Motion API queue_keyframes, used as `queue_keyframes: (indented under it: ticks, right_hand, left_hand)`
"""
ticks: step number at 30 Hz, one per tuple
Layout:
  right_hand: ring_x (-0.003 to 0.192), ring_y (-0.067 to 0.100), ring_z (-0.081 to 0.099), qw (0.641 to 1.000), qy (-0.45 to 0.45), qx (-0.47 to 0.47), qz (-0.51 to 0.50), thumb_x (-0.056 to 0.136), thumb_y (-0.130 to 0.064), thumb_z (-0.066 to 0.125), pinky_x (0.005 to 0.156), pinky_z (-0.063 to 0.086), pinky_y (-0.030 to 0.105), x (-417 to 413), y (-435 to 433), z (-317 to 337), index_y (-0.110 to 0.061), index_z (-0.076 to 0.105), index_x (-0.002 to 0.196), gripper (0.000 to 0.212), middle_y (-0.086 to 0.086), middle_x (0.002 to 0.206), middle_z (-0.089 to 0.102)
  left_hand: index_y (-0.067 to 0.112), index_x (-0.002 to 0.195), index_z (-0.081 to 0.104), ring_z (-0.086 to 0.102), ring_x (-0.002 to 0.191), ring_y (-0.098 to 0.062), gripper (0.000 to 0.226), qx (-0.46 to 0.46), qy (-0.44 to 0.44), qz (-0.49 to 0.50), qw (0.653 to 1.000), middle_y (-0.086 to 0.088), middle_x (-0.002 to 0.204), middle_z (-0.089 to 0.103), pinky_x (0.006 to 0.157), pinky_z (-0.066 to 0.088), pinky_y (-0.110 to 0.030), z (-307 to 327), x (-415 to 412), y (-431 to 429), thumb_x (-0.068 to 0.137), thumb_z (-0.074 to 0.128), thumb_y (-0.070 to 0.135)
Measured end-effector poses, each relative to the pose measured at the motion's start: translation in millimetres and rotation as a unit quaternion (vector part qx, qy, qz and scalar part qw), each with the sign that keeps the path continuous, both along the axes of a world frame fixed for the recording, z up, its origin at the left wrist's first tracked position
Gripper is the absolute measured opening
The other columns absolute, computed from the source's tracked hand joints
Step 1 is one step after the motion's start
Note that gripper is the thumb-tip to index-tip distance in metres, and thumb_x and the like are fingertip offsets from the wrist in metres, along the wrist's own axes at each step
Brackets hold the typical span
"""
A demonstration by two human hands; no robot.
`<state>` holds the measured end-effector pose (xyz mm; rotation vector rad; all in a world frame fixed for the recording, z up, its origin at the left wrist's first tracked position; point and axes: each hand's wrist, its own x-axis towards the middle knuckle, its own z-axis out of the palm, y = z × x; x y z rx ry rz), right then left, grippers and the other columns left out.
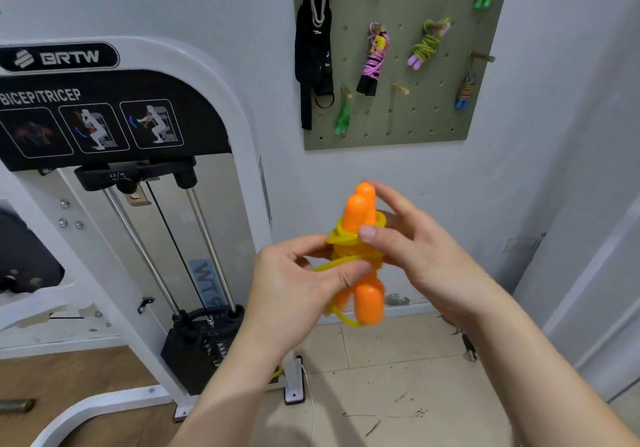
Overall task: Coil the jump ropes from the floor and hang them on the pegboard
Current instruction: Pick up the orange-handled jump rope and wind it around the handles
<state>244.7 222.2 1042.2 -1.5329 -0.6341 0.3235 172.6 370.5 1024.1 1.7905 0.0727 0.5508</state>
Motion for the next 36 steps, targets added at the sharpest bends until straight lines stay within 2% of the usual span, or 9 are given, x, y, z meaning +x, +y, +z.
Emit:
queue_keyframes:
  ticks: [3, 6, 9, 14, 18, 24, 28, 33, 36]
  right_hand:
    - [0.101, -0.001, 0.065, 0.993, 0.023, 0.061, -0.096, 0.073, -0.044, 0.069, 0.091, 0.052, 0.025, -17.3, 8.6, -8.5, -0.035, 0.042, 0.137, 0.07, -0.005, 0.118, 0.065]
    - [0.08, 0.002, 0.065, 0.98, -0.003, 0.082, -0.183, 0.07, -0.045, 0.073, 0.075, 0.051, 0.023, -31.3, 31.3, -29.4, -0.041, 0.051, 0.111, 0.047, -0.014, 0.088, 0.067]
    - [0.065, 0.006, 0.057, 0.953, -0.024, 0.095, -0.286, 0.078, -0.037, 0.074, 0.067, 0.051, 0.031, -24.0, 41.6, -43.2, -0.029, 0.054, 0.097, 0.029, -0.014, 0.07, 0.059]
    - [0.063, 0.02, 0.058, 0.965, -0.001, 0.101, -0.244, 0.087, -0.022, 0.064, 0.066, 0.055, 0.053, -2.9, 26.1, -45.1, -0.019, 0.062, 0.088, 0.004, 0.006, 0.067, 0.061]
    - [0.063, 0.018, 0.061, 0.991, 0.021, 0.099, -0.083, 0.082, -0.021, 0.059, 0.058, 0.052, 0.029, 5.1, 8.8, -38.7, -0.011, 0.062, 0.091, 0.014, 0.011, 0.071, 0.064]
    - [0.06, 0.022, 0.061, 0.987, 0.073, 0.13, 0.057, 0.084, -0.019, 0.053, 0.054, 0.052, 0.029, 11.8, -2.3, -22.6, -0.007, 0.061, 0.092, 0.016, 0.016, 0.078, 0.066]
    - [0.066, 0.021, 0.067, 0.983, 0.099, 0.143, 0.066, 0.083, -0.02, 0.051, 0.056, 0.053, 0.027, 12.2, -4.4, -20.2, -0.007, 0.062, 0.092, 0.019, 0.015, 0.082, 0.072]
    - [0.098, 0.038, 0.067, 0.969, 0.121, 0.194, 0.095, 0.081, -0.026, 0.065, 0.089, 0.053, 0.049, 15.2, -5.0, -23.0, -0.011, 0.073, 0.096, 0.023, 0.021, 0.099, 0.072]
    - [0.108, 0.04, 0.063, 0.949, 0.135, 0.216, 0.185, 0.076, -0.042, 0.075, 0.098, 0.045, 0.056, 14.9, -6.9, -26.6, -0.014, 0.067, 0.119, 0.053, 0.019, 0.114, 0.068]
  left_hand:
    - [0.029, 0.078, 0.07, 0.044, 0.054, -0.006, 0.03, 0.201, -0.039, 0.171, 0.964, 0.01, 0.07, 0.061, 0.052, 0.039, -0.022, -10.6, 3.5, -2.9, 0.059, 0.08, 0.05]
    - [0.026, 0.078, 0.048, 0.05, 0.053, -0.019, 0.019, 0.311, -0.069, 0.18, 0.931, 0.007, 0.068, 0.051, 0.044, 0.041, -0.032, -19.2, 2.5, -22.5, 0.073, 0.057, 0.042]
    - [0.023, 0.075, 0.047, 0.051, 0.054, -0.023, 0.015, 0.334, -0.049, 0.153, 0.929, 0.007, 0.068, 0.051, 0.045, 0.044, -0.036, -26.9, 4.5, -31.0, 0.069, 0.06, 0.023]
    - [0.028, 0.092, 0.073, 0.055, 0.065, -0.002, 0.019, 0.271, 0.063, -0.013, 0.96, 0.013, 0.084, 0.069, 0.068, 0.045, -0.018, -14.3, 0.2, -21.8, 0.074, 0.076, 0.028]
    - [0.031, 0.082, 0.074, 0.059, 0.058, -0.007, 0.003, 0.228, 0.109, -0.093, 0.963, 0.01, 0.068, 0.069, 0.064, 0.049, -0.027, 6.4, 2.8, -7.5, 0.08, 0.075, 0.029]
    - [0.009, 0.075, 0.074, 0.05, 0.045, -0.004, 0.009, 0.013, 0.109, -0.127, 0.986, -0.006, 0.059, 0.067, 0.049, 0.041, -0.017, 14.4, 3.7, -2.7, 0.07, 0.08, 0.014]
    - [-0.001, 0.068, 0.068, 0.069, 0.078, 0.005, 0.023, -0.021, 0.061, -0.07, 0.995, 0.007, 0.067, 0.073, 0.062, 0.049, -0.01, 10.3, 4.5, -9.0, 0.06, 0.085, 0.011]
    - [0.015, 0.09, 0.076, 0.07, 0.075, -0.002, 0.041, -0.009, 0.075, -0.087, 0.993, 0.008, 0.08, 0.075, 0.07, 0.053, -0.019, 6.2, 4.8, -6.5, 0.056, 0.079, 0.037]
    - [0.003, 0.101, 0.072, 0.055, 0.047, 0.004, 0.04, -0.067, 0.086, -0.192, 0.975, 0.007, 0.069, 0.071, 0.05, 0.04, -0.007, 3.7, 1.5, -9.9, 0.066, 0.071, 0.024]
